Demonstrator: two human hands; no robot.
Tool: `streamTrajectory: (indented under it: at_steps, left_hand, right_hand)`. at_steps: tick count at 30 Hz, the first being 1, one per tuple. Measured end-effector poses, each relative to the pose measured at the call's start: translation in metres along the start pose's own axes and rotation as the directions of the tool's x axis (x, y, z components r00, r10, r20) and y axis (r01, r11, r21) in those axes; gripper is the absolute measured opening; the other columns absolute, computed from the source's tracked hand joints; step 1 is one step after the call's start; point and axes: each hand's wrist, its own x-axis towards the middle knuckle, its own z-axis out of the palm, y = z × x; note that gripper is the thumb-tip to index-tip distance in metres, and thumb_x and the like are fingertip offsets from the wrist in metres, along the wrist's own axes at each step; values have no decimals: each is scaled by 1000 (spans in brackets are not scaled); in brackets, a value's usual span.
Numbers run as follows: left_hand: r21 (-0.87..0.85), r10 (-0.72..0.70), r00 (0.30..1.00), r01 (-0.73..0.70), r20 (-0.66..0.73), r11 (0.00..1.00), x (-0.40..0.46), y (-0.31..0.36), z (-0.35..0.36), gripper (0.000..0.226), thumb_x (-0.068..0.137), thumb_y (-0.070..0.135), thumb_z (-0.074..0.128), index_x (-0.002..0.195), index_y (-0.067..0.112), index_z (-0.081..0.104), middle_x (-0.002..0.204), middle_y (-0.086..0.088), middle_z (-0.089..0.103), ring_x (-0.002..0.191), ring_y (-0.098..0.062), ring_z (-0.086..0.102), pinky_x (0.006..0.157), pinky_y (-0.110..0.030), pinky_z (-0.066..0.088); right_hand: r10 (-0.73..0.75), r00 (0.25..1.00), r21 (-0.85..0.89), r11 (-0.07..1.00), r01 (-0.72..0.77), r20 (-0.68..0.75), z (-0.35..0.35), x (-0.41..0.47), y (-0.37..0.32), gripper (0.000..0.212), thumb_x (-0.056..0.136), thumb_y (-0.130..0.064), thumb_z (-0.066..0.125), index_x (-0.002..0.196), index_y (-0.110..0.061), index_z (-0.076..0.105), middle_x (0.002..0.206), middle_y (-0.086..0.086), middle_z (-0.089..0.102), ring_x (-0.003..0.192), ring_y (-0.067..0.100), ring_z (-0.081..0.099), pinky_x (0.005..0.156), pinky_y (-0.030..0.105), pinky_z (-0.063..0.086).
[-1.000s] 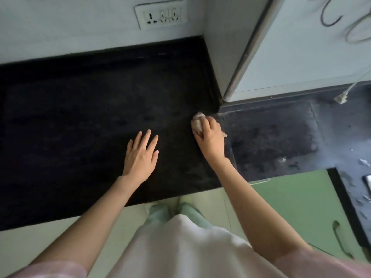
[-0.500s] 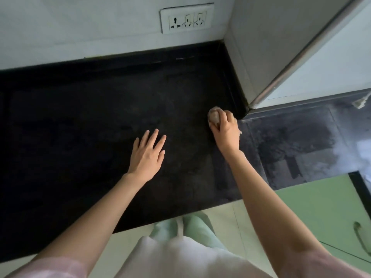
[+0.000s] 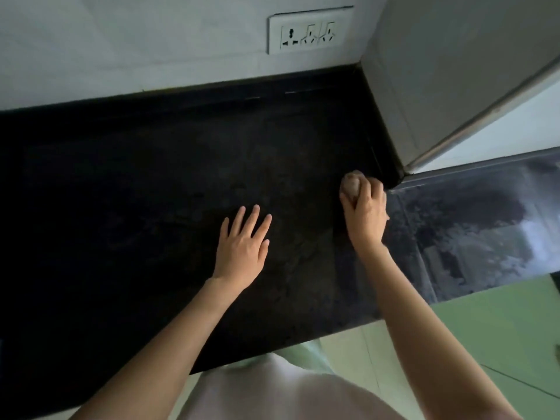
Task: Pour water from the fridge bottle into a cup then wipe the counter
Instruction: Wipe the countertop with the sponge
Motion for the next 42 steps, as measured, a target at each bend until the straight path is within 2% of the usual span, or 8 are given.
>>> streamTrajectory:
  at_steps: [4,11,15,21,30,37,39,42]
  left_hand:
    - [-10,-21,1000,21,16,1000,0,3,-3,54,98,36,41,149,25,28,159,-6,22,146,-31,17,115,-53,20]
    - [-7,-39,999,40,26,999,-2,4,-7,54,98,35,42,149,26,29,159,-6,22,146,-30,18,116,-52,21]
    - [-17,-41,999,42,31,999,-1,4,-4,54,97,35,45,148,26,32,158,-5,24,146,-30,20,116,-52,21]
    - [2,-61,998,61,22,998,-1,4,0,54,96,37,43,148,27,32,158,-4,24,145,-29,21,115,-52,23]
    - [2,-68,997,68,20,998,-1,5,0,54,96,36,45,148,28,31,158,-3,22,146,-28,19,116,-51,21]
    - [-2,-73,997,73,11,997,-2,4,4,54,96,37,38,149,28,29,158,-3,22,146,-28,18,117,-51,20]
    - [-6,-72,997,72,6,997,-2,4,4,54,96,37,38,148,28,30,158,-3,23,146,-28,19,116,-51,21]
    - [-19,-69,998,68,-6,997,-3,4,4,53,96,36,39,148,27,32,158,-3,24,145,-29,21,116,-52,24]
  right_hand:
    - [-38,997,48,998,35,73,23,59,-45,55,89,-26,62,140,-19,42,128,15,48,109,36,50,78,49,49]
    - [-546,824,88,838,539,150,17,5,-44,39,86,-29,65,122,-17,58,116,7,58,100,28,59,72,43,52]
    - [-377,926,-69,925,375,-20,7,30,7,33,84,-18,66,113,-5,57,108,18,60,92,36,56,74,46,51]
    - [-201,967,-61,975,212,155,31,132,-48,52,90,-19,57,139,-12,41,138,17,42,117,38,46,91,46,44]
    - [-721,670,261,690,675,174,38,43,-63,43,84,-14,67,126,-12,57,128,9,56,112,30,55,89,37,47]
    - [-378,918,72,926,371,123,40,148,-25,48,89,-24,59,132,-10,44,132,23,46,112,45,47,90,46,44]
    - [-289,939,78,957,279,186,51,180,-51,52,92,-26,56,139,-10,41,140,21,39,119,42,42,95,45,41]
    - [-406,889,137,913,385,212,72,184,-94,51,90,-27,59,136,-10,45,136,19,43,117,39,46,96,46,43]
